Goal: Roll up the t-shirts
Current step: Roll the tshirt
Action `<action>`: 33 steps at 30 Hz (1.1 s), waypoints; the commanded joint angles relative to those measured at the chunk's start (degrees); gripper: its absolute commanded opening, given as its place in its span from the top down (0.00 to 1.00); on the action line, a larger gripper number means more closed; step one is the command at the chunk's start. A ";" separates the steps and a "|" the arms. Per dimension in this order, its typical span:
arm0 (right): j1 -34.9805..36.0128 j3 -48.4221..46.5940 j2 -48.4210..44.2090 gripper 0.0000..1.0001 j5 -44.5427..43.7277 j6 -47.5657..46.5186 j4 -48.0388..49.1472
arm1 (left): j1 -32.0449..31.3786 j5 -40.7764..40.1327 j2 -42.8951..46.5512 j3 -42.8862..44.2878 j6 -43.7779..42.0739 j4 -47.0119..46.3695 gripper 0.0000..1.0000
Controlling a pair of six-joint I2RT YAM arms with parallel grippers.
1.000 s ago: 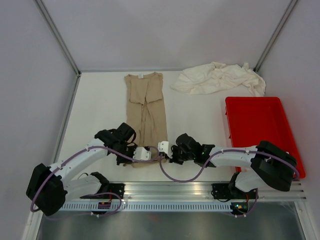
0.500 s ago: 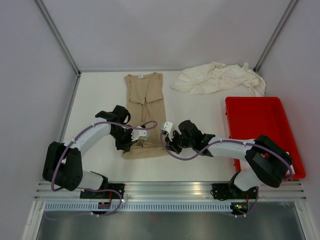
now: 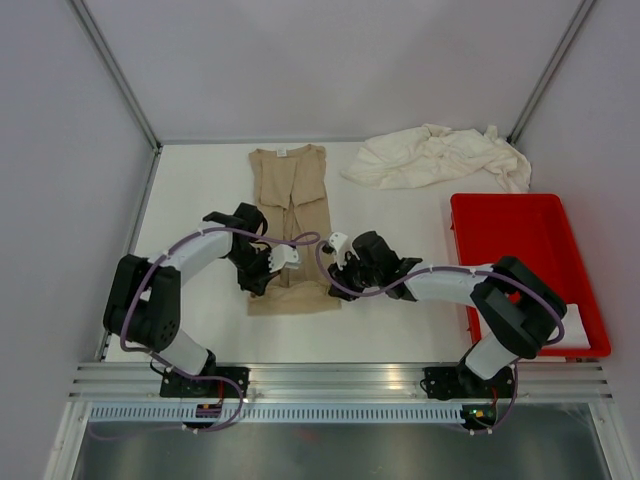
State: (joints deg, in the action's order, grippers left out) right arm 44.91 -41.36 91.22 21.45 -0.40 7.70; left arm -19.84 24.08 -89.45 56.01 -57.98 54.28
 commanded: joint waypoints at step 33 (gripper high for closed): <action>0.80 0.41 2.20 0.85 -5.45 21.85 10.58 | 9.21 3.70 6.98 11.16 20.09 -4.35 0.52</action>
State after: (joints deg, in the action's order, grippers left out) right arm 45.28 -38.50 92.77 18.35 19.38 15.49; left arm -9.67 24.36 -90.26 66.81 -44.07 51.59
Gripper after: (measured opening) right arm 0.150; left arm 0.480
